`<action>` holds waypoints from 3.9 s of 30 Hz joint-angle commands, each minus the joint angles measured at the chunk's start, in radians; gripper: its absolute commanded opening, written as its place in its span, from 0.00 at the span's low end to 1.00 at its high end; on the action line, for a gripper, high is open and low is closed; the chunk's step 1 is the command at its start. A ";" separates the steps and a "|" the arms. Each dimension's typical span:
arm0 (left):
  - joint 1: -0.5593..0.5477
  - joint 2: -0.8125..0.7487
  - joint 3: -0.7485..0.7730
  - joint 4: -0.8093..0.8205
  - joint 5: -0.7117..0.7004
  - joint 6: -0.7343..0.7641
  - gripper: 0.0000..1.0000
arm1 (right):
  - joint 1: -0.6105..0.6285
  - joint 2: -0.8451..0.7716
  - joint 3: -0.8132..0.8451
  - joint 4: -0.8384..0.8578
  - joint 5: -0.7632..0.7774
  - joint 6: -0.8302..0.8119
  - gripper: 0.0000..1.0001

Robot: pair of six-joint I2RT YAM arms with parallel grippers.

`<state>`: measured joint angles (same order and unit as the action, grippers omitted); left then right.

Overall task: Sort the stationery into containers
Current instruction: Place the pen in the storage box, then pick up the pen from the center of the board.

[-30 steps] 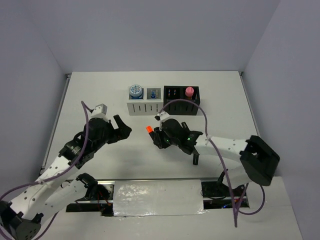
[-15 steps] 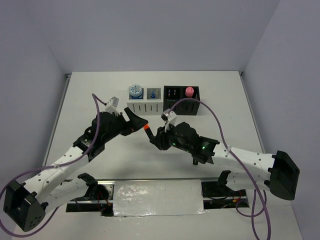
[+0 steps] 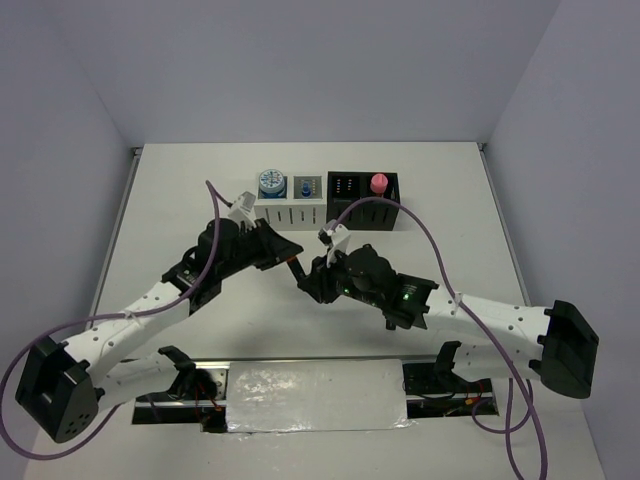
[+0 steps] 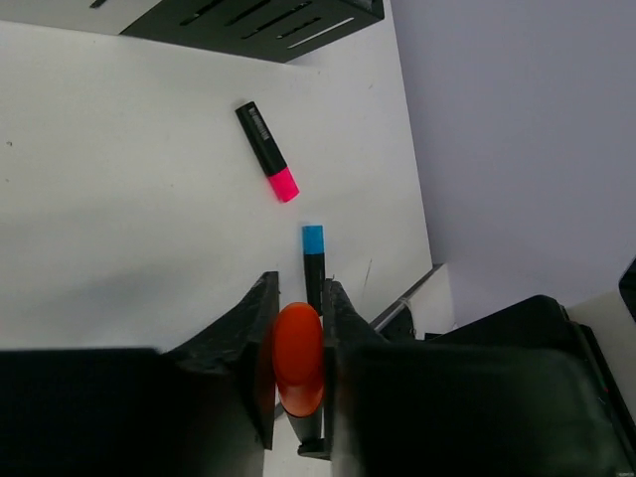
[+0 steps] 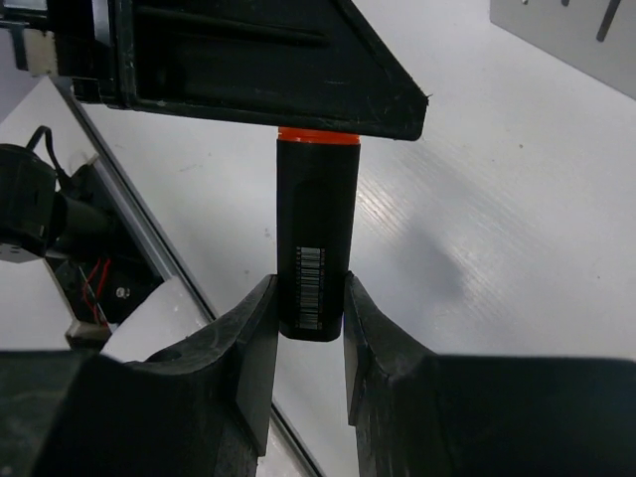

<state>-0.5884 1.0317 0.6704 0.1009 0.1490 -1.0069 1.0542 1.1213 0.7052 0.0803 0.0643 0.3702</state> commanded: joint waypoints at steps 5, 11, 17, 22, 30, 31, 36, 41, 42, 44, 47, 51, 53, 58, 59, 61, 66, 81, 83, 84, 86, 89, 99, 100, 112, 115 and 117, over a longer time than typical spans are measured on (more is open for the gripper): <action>-0.010 0.146 0.243 0.059 0.008 0.213 0.00 | -0.022 -0.130 -0.018 -0.028 0.139 0.004 1.00; -0.047 0.419 0.614 0.075 -0.144 0.503 0.00 | -0.206 -0.439 -0.119 -0.265 0.255 0.157 1.00; -0.067 0.770 0.955 0.171 -0.253 0.632 0.00 | -0.221 -0.598 -0.060 -0.411 0.267 0.110 1.00; -0.100 0.988 1.144 0.167 -0.315 0.743 0.07 | -0.226 -0.623 -0.001 -0.505 0.269 0.065 1.00; -0.111 1.073 1.157 0.216 -0.410 0.838 0.10 | -0.229 -0.675 -0.026 -0.528 0.262 0.047 1.00; -0.111 1.071 1.132 0.226 -0.414 0.843 0.11 | -0.229 -0.672 -0.026 -0.527 0.259 0.046 1.00; -0.110 1.070 1.083 0.249 -0.420 0.843 0.33 | -0.230 -0.650 -0.023 -0.511 0.244 0.050 1.00; -0.110 1.029 0.987 0.283 -0.417 0.812 0.77 | -0.232 -0.609 -0.035 -0.528 0.273 0.084 1.00; -0.110 1.018 0.973 0.292 -0.417 0.809 0.80 | -0.235 -0.597 -0.035 -0.536 0.281 0.091 1.00; -0.110 0.980 0.948 0.301 -0.419 0.798 0.83 | -0.246 -0.543 -0.030 -0.553 0.292 0.111 1.00; -0.113 0.881 0.916 0.254 -0.448 0.737 0.90 | -0.307 -0.436 -0.021 -0.631 0.295 0.165 1.00; -0.128 0.677 0.975 0.019 -0.522 0.651 0.99 | -0.350 -0.302 -0.044 -0.682 0.312 0.254 1.00; -0.134 0.627 1.061 -0.230 -0.535 0.598 0.99 | -0.352 -0.273 -0.067 -0.683 0.302 0.285 1.00; -0.136 0.398 0.968 -0.497 -0.493 0.508 0.99 | -0.355 -0.184 -0.096 -0.706 0.310 0.365 1.00; -0.137 0.324 0.928 -0.494 -0.458 0.508 0.99 | -0.355 -0.175 -0.101 -0.709 0.299 0.369 1.00; -0.139 0.247 0.844 -0.518 -0.405 0.493 0.99 | -0.359 -0.153 -0.125 -0.700 0.287 0.381 1.00; -0.139 0.160 0.727 -0.587 -0.371 0.461 0.99 | -0.373 -0.083 -0.176 -0.659 0.194 0.394 0.93; -0.139 0.084 0.623 -0.596 -0.272 0.491 0.99 | -0.375 0.067 -0.200 -0.608 0.068 0.401 0.52; -0.140 0.076 0.610 -0.598 -0.267 0.499 0.99 | -0.370 0.083 -0.222 -0.571 0.052 0.400 0.44; -0.139 0.064 0.604 -0.593 -0.266 0.499 0.99 | -0.367 0.107 -0.237 -0.558 0.054 0.403 0.38; -0.140 0.045 0.586 -0.589 -0.269 0.498 0.99 | -0.346 0.144 -0.248 -0.524 0.061 0.414 0.37; -0.139 0.031 0.551 -0.580 -0.269 0.490 0.99 | -0.301 0.227 -0.246 -0.501 0.084 0.432 0.30; -0.140 -0.071 0.310 -0.344 -0.072 0.358 0.99 | -0.015 -0.127 -0.167 -0.616 0.284 0.584 0.00; -0.140 -0.076 0.290 -0.284 -0.042 0.332 0.99 | 0.007 -0.159 -0.159 -0.599 0.290 0.573 0.00; -0.182 0.010 0.198 -0.023 0.026 0.082 0.99 | 0.173 -0.310 -0.059 -0.266 0.304 0.264 0.00; -0.202 0.054 0.216 -0.036 0.029 0.090 0.99 | 0.184 -0.278 -0.013 -0.254 0.312 0.219 0.00; -0.217 0.086 0.236 -0.079 -0.003 0.097 0.97 | 0.185 -0.272 0.004 -0.231 0.318 0.205 0.00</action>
<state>-0.7876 1.0943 0.8543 0.0040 0.1612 -0.8970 1.2308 0.8413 0.6498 -0.2371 0.3389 0.6479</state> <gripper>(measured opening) 0.978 0.370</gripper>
